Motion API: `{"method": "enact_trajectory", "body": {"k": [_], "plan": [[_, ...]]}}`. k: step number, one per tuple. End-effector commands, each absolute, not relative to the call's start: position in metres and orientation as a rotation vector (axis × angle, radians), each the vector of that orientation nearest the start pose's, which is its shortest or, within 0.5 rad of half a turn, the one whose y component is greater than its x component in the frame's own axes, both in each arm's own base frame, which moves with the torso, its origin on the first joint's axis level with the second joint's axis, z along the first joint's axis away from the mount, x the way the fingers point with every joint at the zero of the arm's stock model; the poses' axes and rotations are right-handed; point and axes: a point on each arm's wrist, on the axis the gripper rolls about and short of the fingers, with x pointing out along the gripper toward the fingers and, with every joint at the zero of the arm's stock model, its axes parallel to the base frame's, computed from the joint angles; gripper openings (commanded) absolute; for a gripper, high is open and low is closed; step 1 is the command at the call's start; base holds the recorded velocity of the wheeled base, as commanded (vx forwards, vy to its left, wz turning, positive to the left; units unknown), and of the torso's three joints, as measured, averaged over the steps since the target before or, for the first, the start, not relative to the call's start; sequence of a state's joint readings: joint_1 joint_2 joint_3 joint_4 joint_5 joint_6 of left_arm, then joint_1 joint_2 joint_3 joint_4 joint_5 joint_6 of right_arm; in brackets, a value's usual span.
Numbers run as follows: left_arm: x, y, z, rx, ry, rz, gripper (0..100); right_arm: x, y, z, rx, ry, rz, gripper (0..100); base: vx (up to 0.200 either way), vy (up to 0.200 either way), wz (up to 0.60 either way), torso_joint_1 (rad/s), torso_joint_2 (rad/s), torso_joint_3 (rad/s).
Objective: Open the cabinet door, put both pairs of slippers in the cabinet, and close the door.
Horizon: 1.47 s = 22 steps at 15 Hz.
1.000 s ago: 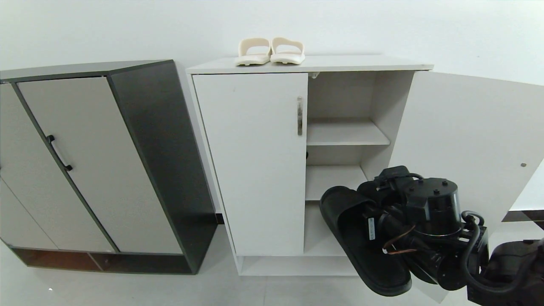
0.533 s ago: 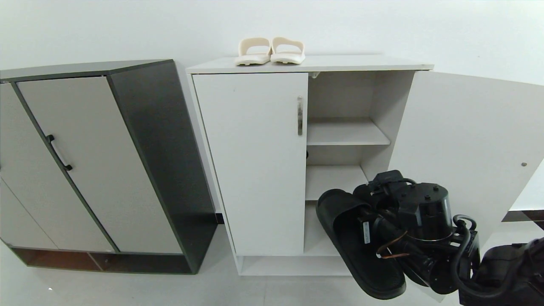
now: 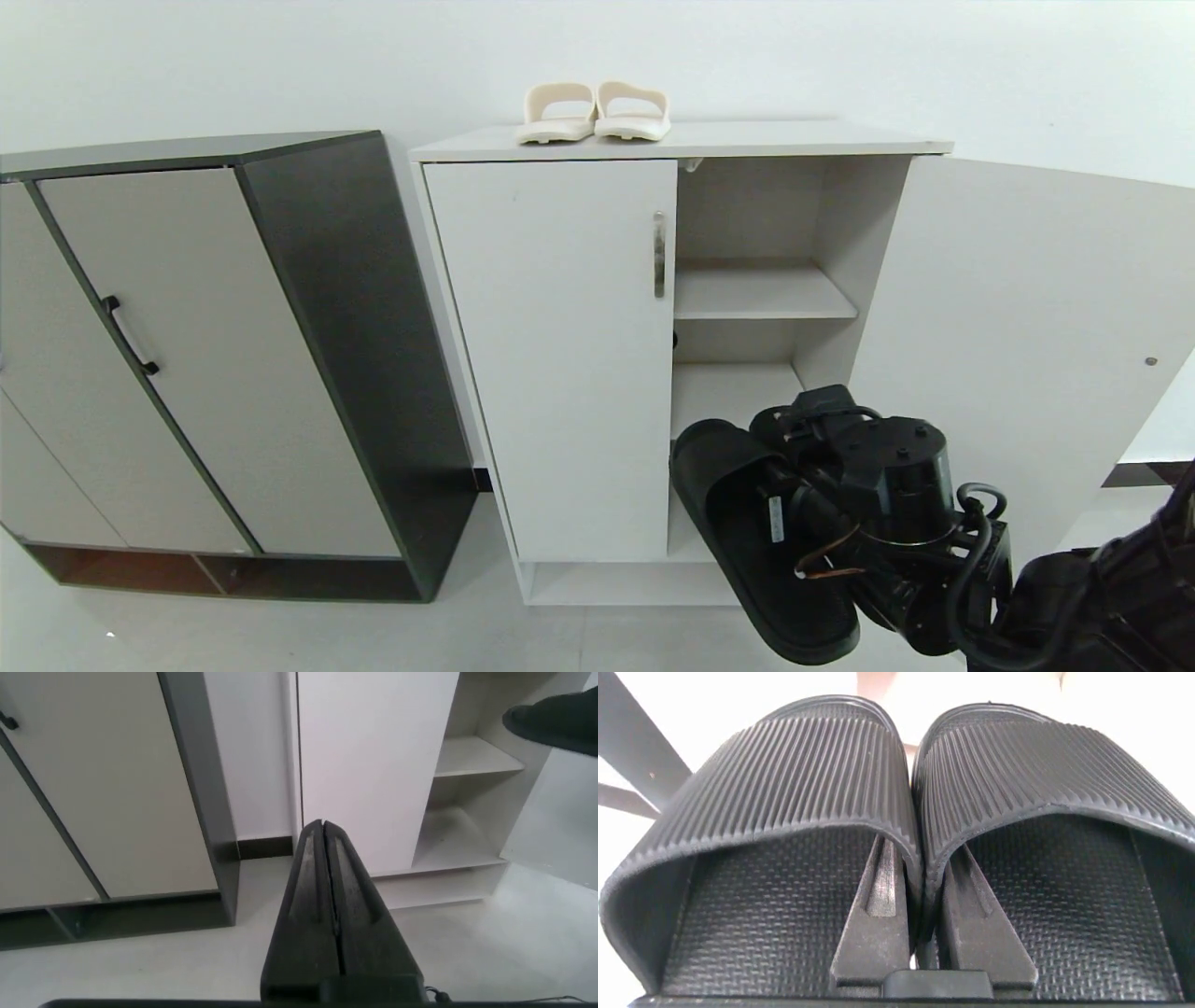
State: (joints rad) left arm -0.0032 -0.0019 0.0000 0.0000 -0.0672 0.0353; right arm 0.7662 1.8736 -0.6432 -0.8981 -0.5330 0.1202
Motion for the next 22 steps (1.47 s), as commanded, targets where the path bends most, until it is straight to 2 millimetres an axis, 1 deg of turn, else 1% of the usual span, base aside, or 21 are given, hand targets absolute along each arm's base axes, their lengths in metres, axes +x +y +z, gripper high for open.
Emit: {"method": "enact_trajectory", "body": {"k": [1, 6, 7, 10, 12, 14, 15, 17, 20, 22], "plan": [[-0.023, -0.001, 0.076, 0.035, 0.0, -0.071, 0, 0.234, 0.213, 0.109, -0.094, 0.29, 0.221, 0, 0.0, -0.2, 0.0, 0.007, 0.01, 0.002], [-0.023, -0.001, 0.076, 0.037, 0.0, -0.071, 0, 0.232, 0.224, 0.094, -0.093, 0.328, 0.237, 0, 0.0, -0.2, 0.0, 0.002, 0.0, 0.003], [-0.023, -0.001, 0.076, 0.037, 0.0, -0.071, 0, 0.233, 0.226, 0.091, -0.077, 0.337, 0.234, 0, 0.0, 0.0, 0.0, 0.0, 0.0, 0.0], [-0.023, -0.001, 0.076, 0.037, 0.0, -0.071, 0, 0.246, 0.238, 0.077, -0.077, 0.343, 0.181, 0, 0.0, 0.0, 0.0, 0.0, 0.0, 0.0], [-0.023, -0.001, 0.076, 0.04, 0.0, -0.071, 0, 0.261, 0.253, 0.075, -0.058, 0.316, 0.17, 0, 0.0, 0.0, 0.0, 0.0, 0.0, 0.0], [-0.023, -0.001, 0.076, 0.037, 0.0, -0.071, 0, 0.271, 0.26, 0.068, -0.059, 0.311, 0.14, 0, 0.0, 0.0, 0.0, 0.0, 0.0, 0.0], [-0.023, -0.001, 0.076, 0.037, 0.0, -0.071, 0, 0.273, 0.259, 0.062, -0.068, 0.323, 0.133, 0, 0.0, 0.0, 0.0, 0.0, 0.0, 0.0], [-0.023, -0.001, 0.076, 0.04, 0.0, -0.071, 0, 0.28, 0.256, 0.06, -0.067, 0.326, 0.116, 0, 0.0, 0.0, 0.0, 0.0, 0.0, 0.0], [-0.023, -0.001, 0.076, 0.043, 0.0, -0.071, 0, 0.282, 0.258, 0.049, -0.083, 0.344, 0.112, 0, 0.0, 0.0, 0.0, 0.0, 0.0, 0.0], [-0.023, -0.001, 0.076, 0.043, 0.0, -0.071, 0, 0.284, 0.26, 0.047, -0.083, 0.344, 0.112, 0, 0.0, 0.0, 0.0, 0.004, 0.0, -0.047]]}}
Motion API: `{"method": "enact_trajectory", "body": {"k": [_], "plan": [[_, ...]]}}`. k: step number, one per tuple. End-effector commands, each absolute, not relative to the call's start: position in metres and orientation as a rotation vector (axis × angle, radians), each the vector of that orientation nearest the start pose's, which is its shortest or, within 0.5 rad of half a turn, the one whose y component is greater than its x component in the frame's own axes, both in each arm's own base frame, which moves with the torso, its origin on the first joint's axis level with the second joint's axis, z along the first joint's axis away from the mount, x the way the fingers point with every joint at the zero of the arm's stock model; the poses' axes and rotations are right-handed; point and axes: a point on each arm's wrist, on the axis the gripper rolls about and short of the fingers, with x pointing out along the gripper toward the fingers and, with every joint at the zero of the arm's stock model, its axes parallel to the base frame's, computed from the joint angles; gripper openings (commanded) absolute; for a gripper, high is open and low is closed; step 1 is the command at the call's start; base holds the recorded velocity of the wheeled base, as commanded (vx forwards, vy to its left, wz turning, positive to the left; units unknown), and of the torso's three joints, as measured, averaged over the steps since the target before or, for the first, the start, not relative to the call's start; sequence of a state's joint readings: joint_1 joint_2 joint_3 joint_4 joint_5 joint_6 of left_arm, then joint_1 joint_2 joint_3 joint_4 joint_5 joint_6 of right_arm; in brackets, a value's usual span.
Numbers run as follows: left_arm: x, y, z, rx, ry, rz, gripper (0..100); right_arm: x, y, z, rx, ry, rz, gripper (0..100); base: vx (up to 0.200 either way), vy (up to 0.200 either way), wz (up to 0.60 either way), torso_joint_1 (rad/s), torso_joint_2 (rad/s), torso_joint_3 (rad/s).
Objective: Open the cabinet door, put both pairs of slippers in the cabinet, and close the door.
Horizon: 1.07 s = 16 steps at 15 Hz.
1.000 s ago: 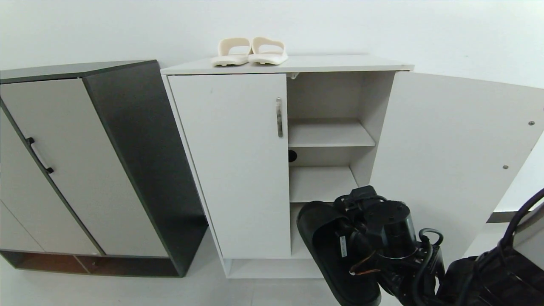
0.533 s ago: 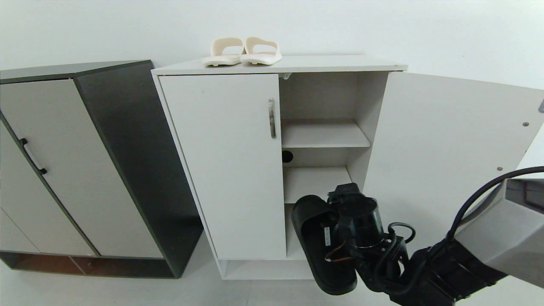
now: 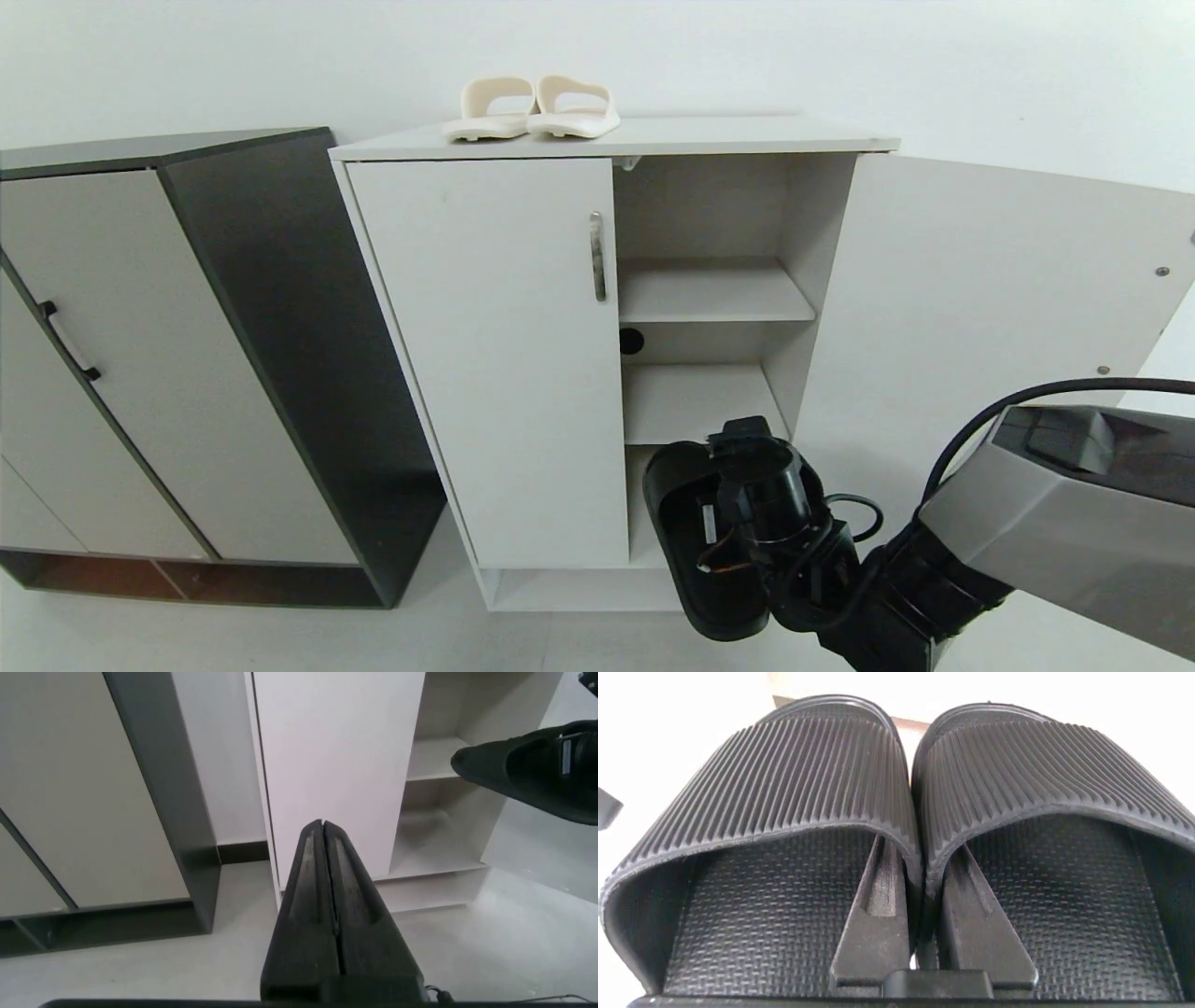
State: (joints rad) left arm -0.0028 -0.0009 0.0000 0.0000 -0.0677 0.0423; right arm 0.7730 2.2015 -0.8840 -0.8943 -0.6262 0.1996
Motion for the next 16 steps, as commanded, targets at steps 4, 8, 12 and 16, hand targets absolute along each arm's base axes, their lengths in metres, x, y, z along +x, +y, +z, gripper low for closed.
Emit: {"method": "enact_trajectory", "body": {"k": [4, 8, 12, 16], "plan": [[-0.023, -0.001, 0.076, 0.043, 0.0, -0.071, 0, 0.289, 0.263, 0.032, -0.098, 0.364, 0.105, 0, 0.0, 0.0, 0.0, 0.002, 0.0, -0.168], [-0.023, -0.001, 0.076, 0.04, 0.0, -0.071, 0, 0.291, 0.264, 0.035, -0.062, 0.336, 0.079, 0, 0.0, 0.0, 0.0, 0.002, 0.0, -0.194], [-0.023, -0.001, 0.076, 0.04, 0.0, -0.071, 0, 0.298, 0.272, 0.046, -0.017, 0.255, 0.025, 0, 0.0, 0.0, 0.0, 0.002, 0.0, -0.201], [-0.023, -0.001, 0.076, 0.041, 0.0, -0.071, 0, 0.296, 0.271, 0.055, -0.023, 0.116, 0.043, 0, 0.0, 0.0, 0.0, 0.004, 0.0, -0.181]]}}
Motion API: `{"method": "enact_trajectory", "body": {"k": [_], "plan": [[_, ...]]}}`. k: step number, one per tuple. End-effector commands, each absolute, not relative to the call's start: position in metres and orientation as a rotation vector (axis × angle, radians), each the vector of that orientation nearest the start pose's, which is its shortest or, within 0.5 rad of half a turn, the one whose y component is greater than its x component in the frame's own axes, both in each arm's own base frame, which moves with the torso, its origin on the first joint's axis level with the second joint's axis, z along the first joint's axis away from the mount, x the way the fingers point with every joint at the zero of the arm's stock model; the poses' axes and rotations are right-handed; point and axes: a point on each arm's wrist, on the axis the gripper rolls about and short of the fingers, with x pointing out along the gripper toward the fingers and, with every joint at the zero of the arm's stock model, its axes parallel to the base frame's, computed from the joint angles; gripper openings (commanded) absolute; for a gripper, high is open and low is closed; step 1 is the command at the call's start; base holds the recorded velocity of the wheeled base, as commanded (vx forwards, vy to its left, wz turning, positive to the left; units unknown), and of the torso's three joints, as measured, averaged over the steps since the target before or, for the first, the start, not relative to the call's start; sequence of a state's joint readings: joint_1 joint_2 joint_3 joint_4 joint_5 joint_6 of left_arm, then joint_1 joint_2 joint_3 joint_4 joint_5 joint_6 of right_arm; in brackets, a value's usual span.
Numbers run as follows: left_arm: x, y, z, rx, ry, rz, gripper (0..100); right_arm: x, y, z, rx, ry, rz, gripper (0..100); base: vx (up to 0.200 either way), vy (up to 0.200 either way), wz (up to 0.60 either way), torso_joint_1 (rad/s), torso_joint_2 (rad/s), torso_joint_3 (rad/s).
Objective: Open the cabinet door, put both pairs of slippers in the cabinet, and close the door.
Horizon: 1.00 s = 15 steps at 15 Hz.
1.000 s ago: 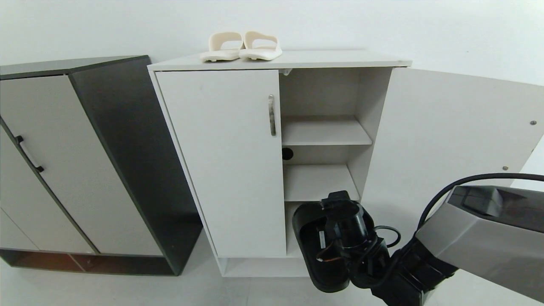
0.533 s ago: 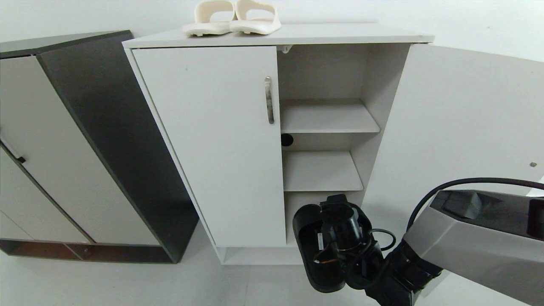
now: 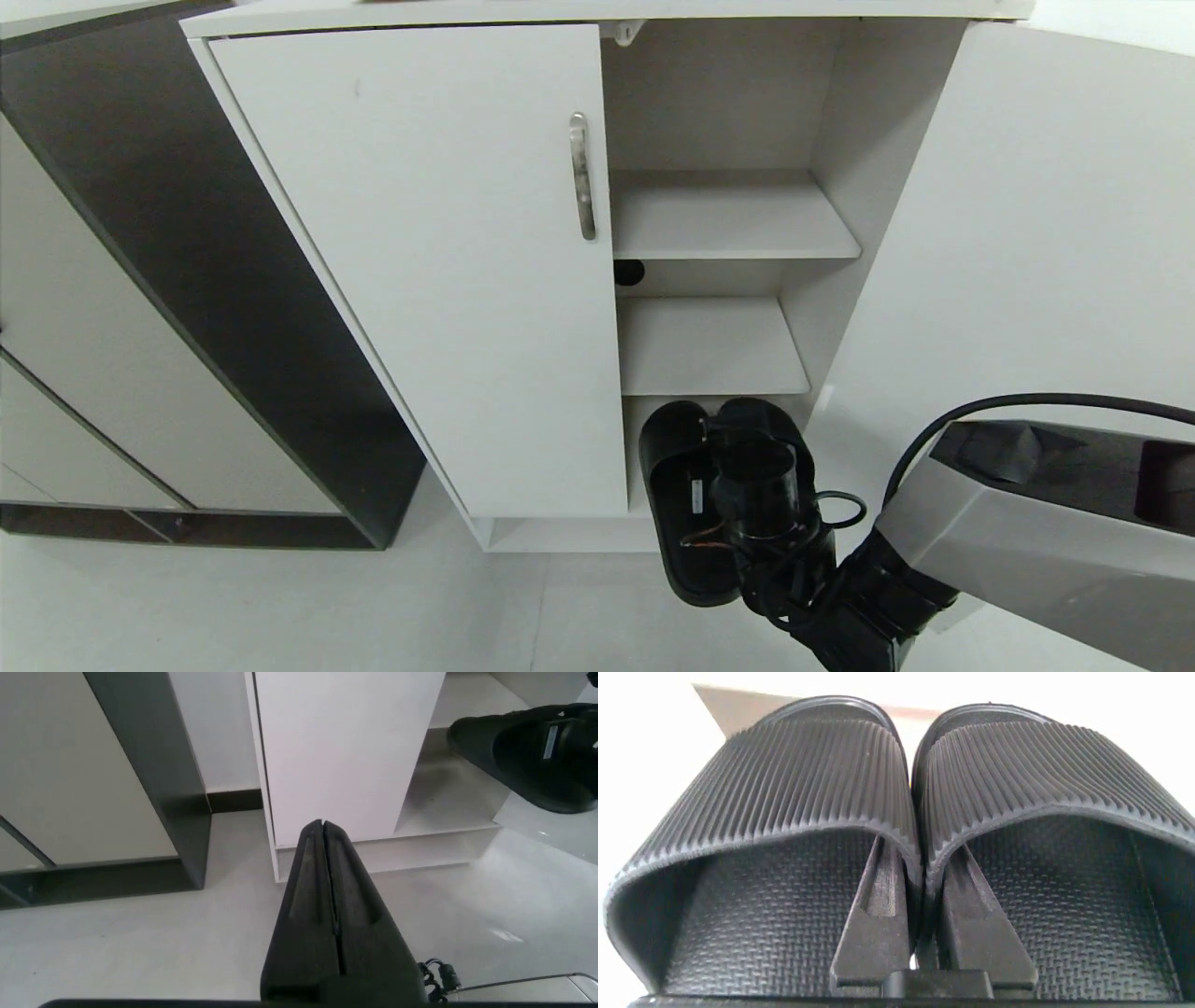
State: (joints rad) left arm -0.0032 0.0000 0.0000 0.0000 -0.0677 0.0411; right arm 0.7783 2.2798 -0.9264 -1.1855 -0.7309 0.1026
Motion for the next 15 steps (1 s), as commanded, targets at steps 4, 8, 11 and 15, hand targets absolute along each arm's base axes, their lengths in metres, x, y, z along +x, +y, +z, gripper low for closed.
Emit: {"method": "enact_trajectory", "body": {"k": [4, 8, 11, 15], "plan": [[-0.023, -0.001, 0.076, 0.041, 0.0, -0.071, 0, 0.299, 0.274, 0.051, -0.006, 0.04, 0.045, 0, 0.0, 0.0, 0.0, 0.001, 0.0, -0.019], [-0.023, -0.001, 0.076, 0.041, 0.0, -0.071, 0, 0.303, 0.266, 0.05, -0.041, 0.026, -0.007, 0, 0.0, 0.0, 0.0, 0.0, 0.0, 0.0], [-0.023, -0.001, 0.076, 0.041, 0.0, -0.071, 0, 0.317, 0.259, 0.047, -0.037, 0.025, -0.075, 0, 0.0, 0.0, 0.0, 0.0, 0.0, 0.0], [-0.023, -0.001, 0.076, 0.041, 0.0, -0.071, 0, 0.316, 0.26, 0.048, -0.033, 0.019, -0.072, 0, 0.0, 0.0, 0.0, 0.0, 0.0, 0.0]]}}
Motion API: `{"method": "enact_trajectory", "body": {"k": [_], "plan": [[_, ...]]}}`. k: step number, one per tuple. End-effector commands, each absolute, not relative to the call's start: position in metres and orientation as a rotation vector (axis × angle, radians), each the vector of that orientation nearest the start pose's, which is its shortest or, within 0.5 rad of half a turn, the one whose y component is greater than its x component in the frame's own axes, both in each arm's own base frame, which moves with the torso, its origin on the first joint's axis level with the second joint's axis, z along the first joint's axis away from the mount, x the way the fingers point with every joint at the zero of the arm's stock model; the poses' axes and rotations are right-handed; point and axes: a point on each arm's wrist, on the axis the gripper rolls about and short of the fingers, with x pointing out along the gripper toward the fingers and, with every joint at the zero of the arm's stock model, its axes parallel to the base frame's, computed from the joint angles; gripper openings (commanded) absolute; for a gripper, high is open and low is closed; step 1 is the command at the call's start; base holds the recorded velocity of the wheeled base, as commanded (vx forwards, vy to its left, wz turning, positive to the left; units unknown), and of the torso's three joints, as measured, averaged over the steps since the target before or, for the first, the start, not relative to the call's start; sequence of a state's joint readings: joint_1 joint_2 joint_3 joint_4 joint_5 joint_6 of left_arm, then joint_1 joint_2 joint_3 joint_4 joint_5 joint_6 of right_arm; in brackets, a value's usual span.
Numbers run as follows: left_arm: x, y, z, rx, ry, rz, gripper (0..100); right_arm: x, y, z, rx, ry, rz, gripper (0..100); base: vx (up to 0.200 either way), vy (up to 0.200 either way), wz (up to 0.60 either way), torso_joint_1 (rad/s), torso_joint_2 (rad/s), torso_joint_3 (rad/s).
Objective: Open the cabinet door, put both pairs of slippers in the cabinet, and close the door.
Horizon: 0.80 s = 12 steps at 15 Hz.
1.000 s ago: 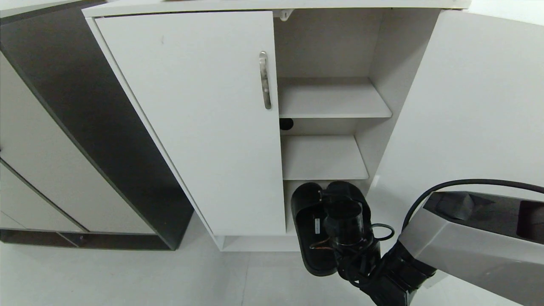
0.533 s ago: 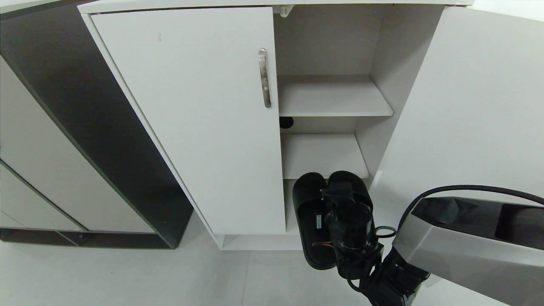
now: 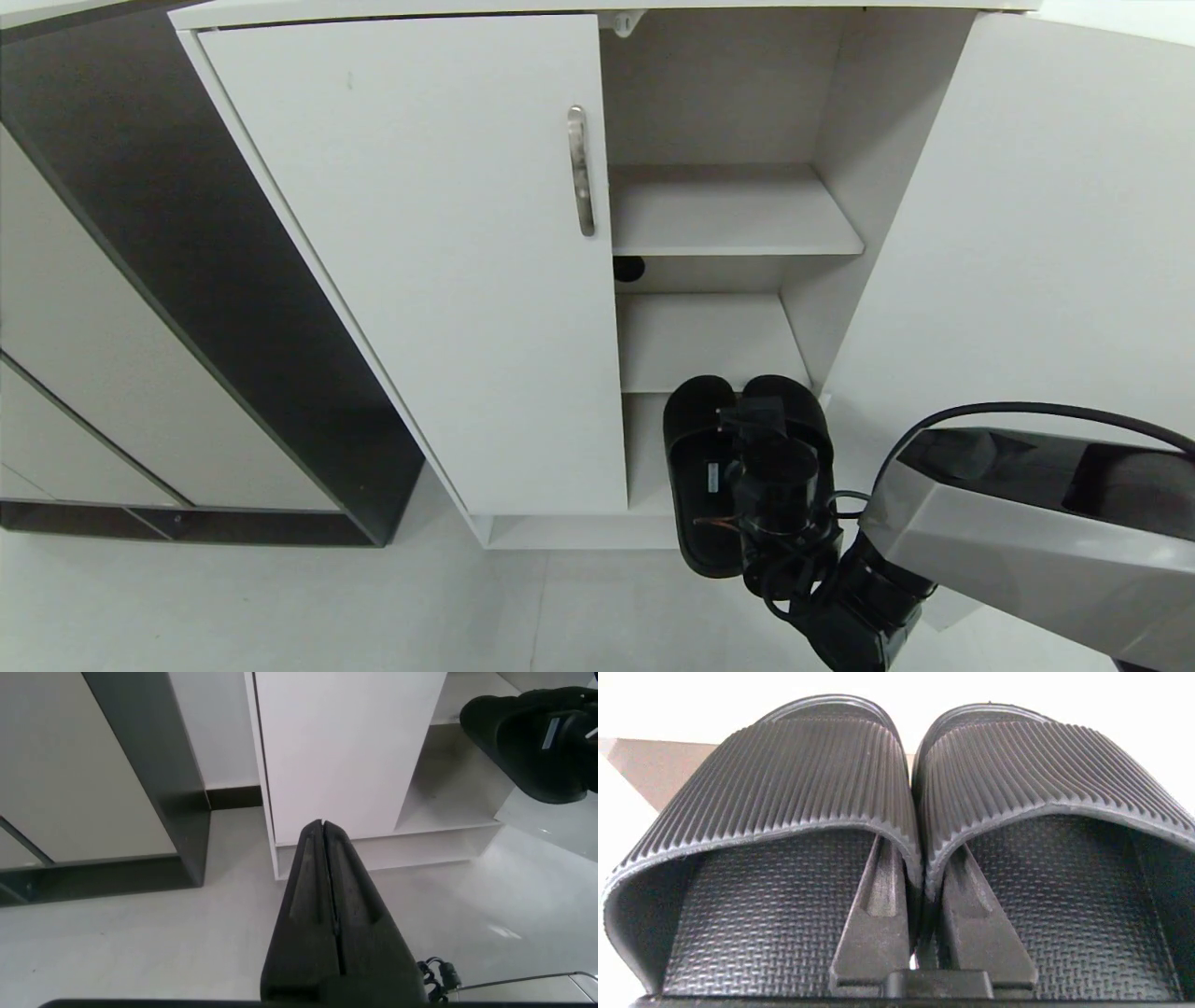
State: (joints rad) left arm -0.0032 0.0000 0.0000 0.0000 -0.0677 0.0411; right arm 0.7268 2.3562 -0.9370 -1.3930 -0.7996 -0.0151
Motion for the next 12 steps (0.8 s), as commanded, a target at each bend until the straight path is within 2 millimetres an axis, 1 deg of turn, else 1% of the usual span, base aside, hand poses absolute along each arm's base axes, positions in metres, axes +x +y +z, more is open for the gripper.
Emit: {"method": "enact_trajectory", "body": {"k": [1, 2, 8, 10, 12], "plan": [[-0.0227, -0.0014, 0.0755, 0.043, 0.0, -0.071, 0, 0.3164, 0.2599, 0.0482, -0.032, 0.018, -0.072, 0, 0.0, 0.0, 0.0, 0.0, 0.0, 0.0], [-0.0227, -0.0014, 0.0755, 0.043, 0.0, -0.071, 0, 0.3165, 0.26, 0.0476, -0.033, 0.019, -0.072, 0, 0.0, 0.0, 0.0, 0.0, 0.0, 0.0], [-0.0227, -0.0014, 0.0755, 0.041, 0.0, -0.071, 0, 0.3175, 0.2593, 0.0474, -0.032, 0.018, -0.07, 0, 0.2, 0.0, 0.0, 0.0, 0.0, 0.002], [-0.0227, -0.0014, 0.0755, 0.044, 0.0, -0.071, 0, 0.3207, 0.259, 0.0479, -0.021, 0.008, -0.064, 0, 0.2, 0.0, 0.0, 0.002, 0.0, 0.005], [-0.0227, -0.0014, 0.0755, 0.044, 0.0, -0.071, 0, 0.324, 0.2593, 0.0485, -0.009, 0.001, -0.034, 0, 0.0, 0.0, 0.0, 0.0, 0.0, 0.0]]}}
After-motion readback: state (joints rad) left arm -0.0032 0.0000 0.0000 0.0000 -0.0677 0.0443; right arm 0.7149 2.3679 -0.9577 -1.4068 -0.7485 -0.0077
